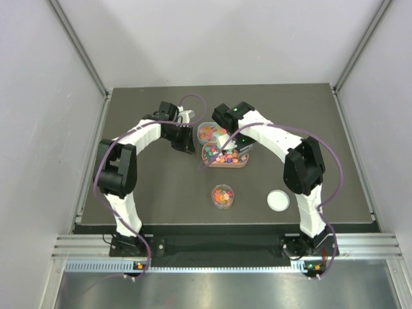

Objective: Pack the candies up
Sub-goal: Scoop the fake candies from the storage box.

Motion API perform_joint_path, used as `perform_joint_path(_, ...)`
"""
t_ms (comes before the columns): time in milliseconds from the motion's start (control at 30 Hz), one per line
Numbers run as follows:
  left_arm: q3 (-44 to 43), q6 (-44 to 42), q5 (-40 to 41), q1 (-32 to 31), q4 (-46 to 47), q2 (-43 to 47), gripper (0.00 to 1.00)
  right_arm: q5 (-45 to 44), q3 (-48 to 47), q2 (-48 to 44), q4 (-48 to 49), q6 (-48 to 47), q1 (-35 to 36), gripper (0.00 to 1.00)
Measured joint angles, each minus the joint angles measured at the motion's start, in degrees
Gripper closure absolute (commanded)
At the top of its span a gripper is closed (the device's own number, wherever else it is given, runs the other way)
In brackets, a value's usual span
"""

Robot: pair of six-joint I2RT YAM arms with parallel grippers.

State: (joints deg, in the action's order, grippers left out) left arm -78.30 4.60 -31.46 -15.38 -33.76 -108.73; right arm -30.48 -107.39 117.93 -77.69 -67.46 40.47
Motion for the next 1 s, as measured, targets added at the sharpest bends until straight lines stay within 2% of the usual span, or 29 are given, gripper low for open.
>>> perform_joint_path(333,0.07,0.04,-2.32,-0.37,0.5,0.28,0.74,4.04,5.29,-0.02,1.66,5.35,-0.13,1.0)
perform_joint_path(700,0.04,0.02,-4.44,-3.13,0.76,0.24,0.74,5.66,5.62,0.31,1.53,7.19,-0.24,1.0)
perform_joint_path(1000,1.49,-0.04,-5.11,-3.15,1.33,0.55,0.74,6.56,5.25,6.27,0.96,13.22,-1.05,1.0)
